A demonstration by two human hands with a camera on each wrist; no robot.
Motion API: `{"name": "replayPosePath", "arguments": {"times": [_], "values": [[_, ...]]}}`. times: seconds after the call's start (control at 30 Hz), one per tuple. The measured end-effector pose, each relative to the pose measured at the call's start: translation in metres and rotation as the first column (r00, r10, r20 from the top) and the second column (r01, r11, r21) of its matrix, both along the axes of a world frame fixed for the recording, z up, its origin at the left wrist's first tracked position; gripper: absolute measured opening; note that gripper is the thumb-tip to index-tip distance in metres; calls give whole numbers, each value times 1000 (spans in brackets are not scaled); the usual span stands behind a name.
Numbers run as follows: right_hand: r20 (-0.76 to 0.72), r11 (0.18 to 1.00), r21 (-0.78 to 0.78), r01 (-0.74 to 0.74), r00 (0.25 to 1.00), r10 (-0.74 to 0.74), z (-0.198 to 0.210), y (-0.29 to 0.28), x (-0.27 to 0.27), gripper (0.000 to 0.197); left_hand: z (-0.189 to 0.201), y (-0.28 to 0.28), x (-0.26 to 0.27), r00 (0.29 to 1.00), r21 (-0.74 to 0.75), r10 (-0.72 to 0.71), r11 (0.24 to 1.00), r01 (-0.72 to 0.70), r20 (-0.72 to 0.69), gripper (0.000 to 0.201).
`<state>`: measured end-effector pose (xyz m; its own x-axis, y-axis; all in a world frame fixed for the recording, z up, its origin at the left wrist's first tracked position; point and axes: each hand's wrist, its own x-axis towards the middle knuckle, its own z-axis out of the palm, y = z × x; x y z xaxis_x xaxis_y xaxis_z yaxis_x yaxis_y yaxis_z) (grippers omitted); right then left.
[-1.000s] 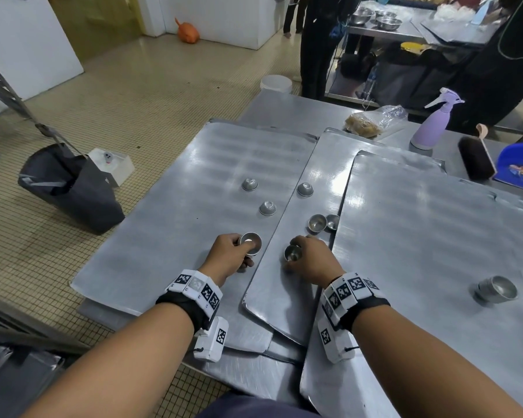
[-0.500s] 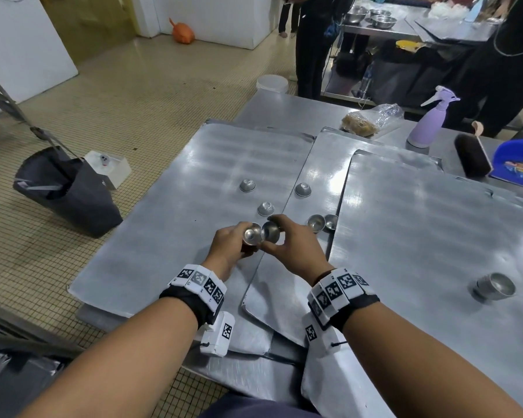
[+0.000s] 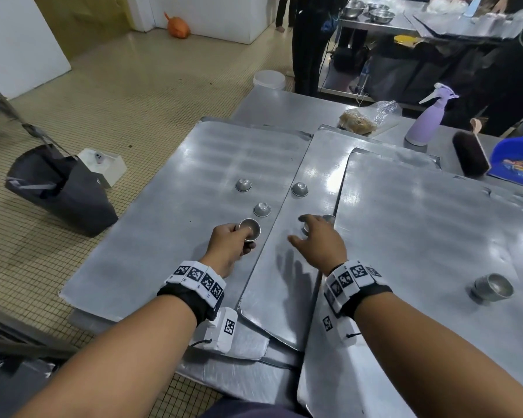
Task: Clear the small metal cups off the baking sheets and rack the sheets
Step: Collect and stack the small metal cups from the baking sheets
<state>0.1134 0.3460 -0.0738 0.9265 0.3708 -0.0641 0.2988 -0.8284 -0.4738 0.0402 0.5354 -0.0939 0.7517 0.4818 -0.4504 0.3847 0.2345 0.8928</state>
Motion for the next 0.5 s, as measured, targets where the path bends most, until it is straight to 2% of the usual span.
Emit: {"name": "replayPosePath", "arguments": {"times": [0.1, 0.27, 0.5], "values": [[11, 996, -79, 42, 999, -42, 2, -15, 23, 56, -5, 0, 2, 999, 39, -40, 998, 41, -27, 8], [-39, 975, -220, -43, 999, 35, 0, -18, 51, 67, -8, -6, 3, 993, 87, -103, 990, 107, -51, 10], [-75, 939, -334, -87, 995, 66, -10, -11, 61, 53, -13, -8, 2, 991, 74, -121, 989, 124, -52, 9]]}}
